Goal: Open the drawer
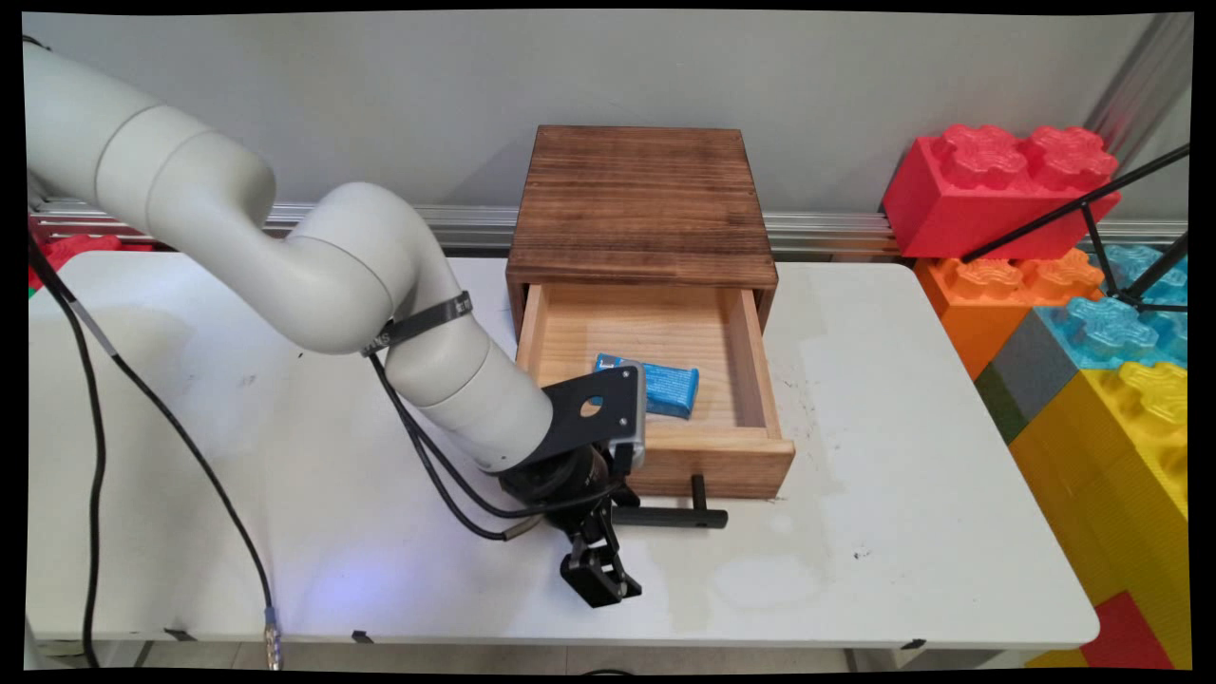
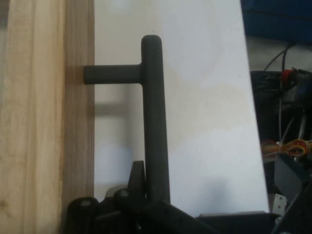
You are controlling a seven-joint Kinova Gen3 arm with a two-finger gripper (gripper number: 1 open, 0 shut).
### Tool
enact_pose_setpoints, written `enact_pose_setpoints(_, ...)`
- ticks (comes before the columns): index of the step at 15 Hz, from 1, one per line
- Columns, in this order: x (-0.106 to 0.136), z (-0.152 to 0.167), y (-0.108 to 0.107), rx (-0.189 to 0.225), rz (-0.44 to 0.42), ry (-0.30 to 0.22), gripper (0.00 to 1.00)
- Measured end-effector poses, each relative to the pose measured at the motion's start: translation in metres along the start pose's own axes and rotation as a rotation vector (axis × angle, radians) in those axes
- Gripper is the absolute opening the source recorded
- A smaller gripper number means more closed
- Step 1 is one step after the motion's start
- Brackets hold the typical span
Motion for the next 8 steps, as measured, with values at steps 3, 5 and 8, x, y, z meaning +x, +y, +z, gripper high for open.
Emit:
enact_pose_setpoints(3, -0.0002, -0.0019, 0.0060, -0.006, -0.002, 0.004, 1.00)
enact_pose_setpoints(5, 0.0003, -0.0037, 0.0091, -0.008, -0.003, 0.010, 1.00)
enact_pose_setpoints(8, 0.0010, -0.0093, 0.0120, -0.009, -0.002, 0.023, 1.00)
